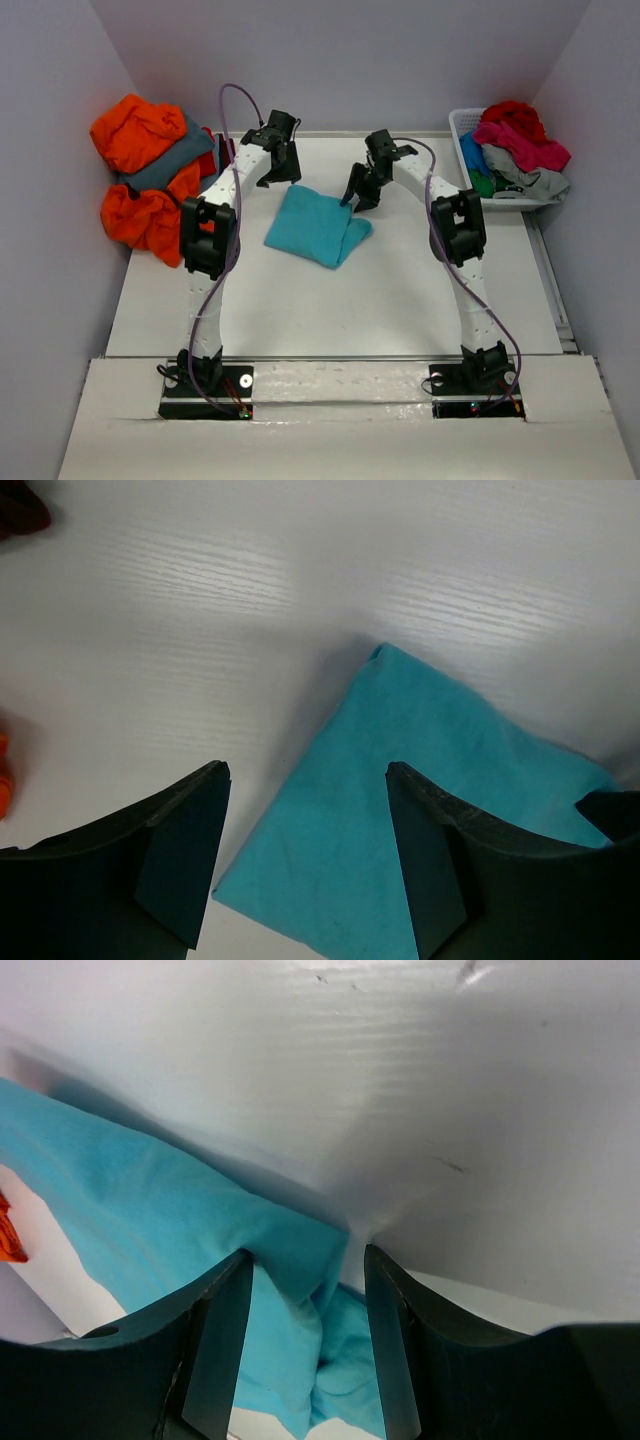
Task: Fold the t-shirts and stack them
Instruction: Smooth out the square-folded T-shirt at the center of the board.
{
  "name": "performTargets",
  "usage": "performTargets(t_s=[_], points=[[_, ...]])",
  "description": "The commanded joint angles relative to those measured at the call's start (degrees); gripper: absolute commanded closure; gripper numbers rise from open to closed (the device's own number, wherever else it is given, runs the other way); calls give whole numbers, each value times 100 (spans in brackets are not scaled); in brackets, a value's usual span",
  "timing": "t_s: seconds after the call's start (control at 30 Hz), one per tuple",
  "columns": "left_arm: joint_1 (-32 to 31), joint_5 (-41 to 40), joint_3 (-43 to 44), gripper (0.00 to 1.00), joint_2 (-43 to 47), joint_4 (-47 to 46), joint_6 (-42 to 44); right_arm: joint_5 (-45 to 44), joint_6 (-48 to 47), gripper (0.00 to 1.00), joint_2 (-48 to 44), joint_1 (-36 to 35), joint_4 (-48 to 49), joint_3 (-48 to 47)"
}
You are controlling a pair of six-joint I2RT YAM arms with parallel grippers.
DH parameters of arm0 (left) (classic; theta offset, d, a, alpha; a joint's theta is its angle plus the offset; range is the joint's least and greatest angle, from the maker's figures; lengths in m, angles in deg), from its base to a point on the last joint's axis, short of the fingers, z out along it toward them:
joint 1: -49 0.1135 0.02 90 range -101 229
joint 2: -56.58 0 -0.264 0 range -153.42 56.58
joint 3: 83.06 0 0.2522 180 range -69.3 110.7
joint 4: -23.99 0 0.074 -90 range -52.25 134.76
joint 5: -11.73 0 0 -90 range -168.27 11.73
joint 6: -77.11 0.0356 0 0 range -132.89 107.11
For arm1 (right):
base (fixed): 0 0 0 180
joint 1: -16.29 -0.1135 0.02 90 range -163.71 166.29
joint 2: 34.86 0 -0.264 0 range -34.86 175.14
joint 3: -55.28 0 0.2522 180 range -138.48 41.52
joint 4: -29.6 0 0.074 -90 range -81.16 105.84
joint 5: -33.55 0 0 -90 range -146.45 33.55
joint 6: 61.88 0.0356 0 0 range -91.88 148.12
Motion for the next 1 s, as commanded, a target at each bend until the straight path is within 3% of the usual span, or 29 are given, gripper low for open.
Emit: performTargets(t_s=[0.0, 0.2, 0.33, 0.43, 0.57, 0.97], points=[[-20, -33, 65, 25, 290, 127, 99, 253, 22, 45, 123, 45, 431, -451], [-20, -33, 100, 25, 255, 153, 99, 420, 49, 47, 317, 45, 457, -541], [-20, -41, 144, 25, 211, 179, 99, 552, 66, 59, 361, 45, 501, -418], [-20, -24, 223, 25, 158, 206, 108, 614, 75, 79, 344, 45, 501, -295], [-20, -15, 285, 25, 123, 215, 116, 561, 75, 92, 238, 45, 493, -172], [-126, 29, 180, 25, 114, 144, 73, 614, 40, 93, -130, 45, -17, -628]])
